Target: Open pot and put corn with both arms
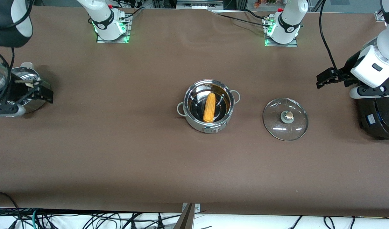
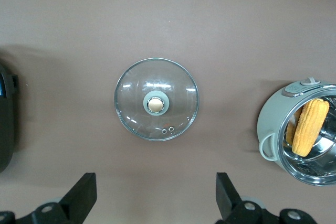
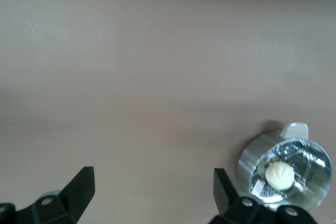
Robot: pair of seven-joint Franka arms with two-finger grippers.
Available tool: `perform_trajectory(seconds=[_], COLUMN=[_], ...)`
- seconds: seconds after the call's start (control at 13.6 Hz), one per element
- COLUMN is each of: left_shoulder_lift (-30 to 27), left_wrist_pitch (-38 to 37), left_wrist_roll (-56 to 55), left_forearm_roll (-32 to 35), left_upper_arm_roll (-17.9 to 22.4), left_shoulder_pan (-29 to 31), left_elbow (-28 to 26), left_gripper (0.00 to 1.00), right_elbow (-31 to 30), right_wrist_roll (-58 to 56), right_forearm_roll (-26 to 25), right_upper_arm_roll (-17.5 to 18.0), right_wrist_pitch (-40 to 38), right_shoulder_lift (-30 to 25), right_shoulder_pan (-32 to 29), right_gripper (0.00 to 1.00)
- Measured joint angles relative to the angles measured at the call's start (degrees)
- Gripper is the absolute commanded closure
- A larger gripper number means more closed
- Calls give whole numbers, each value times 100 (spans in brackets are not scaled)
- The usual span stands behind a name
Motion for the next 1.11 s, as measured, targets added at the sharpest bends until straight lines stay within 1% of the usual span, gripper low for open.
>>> perform_trajectory(seconds=[0.07, 0.15, 0.29, 0.37, 0.59, 0.81, 1.11], left_shoulder_lift=[-5, -12, -25, -29, -34, -34, -33], left_wrist_pitch=[-4, -6, -7, -7, -36, -53, -53], left_wrist_roll=[1, -3, -3, -3, 166, 556, 621], left_forearm_roll=[0, 0, 0, 0, 0, 0, 0], left_upper_arm_roll=[28, 166, 701, 844, 958, 1028, 993], left_shoulder_pan=[-85, -275, -809, -940, -975, -832, -844], left_elbow=[1, 4, 18, 23, 25, 25, 25], left_gripper=[0, 0, 0, 0, 0, 0, 0], right_elbow=[-158, -229, -247, -247, -247, -250, -253], right_wrist_roll=[164, 353, 648, 669, 680, 586, 345], right_forearm_roll=[138, 376, 696, 756, 780, 781, 781], right_upper_arm_roll=[-4, -28, -168, -235, -355, -534, -566], right_wrist_pitch=[-49, -119, -231, -235, -268, -334, -338], right_shoulder_lift=[-203, -351, -543, -594, -623, -610, -577], right_shoulder_pan=[1, 5, 4, 3, 2, 1, 5], right_gripper=[0, 0, 0, 0, 0, 0, 0])
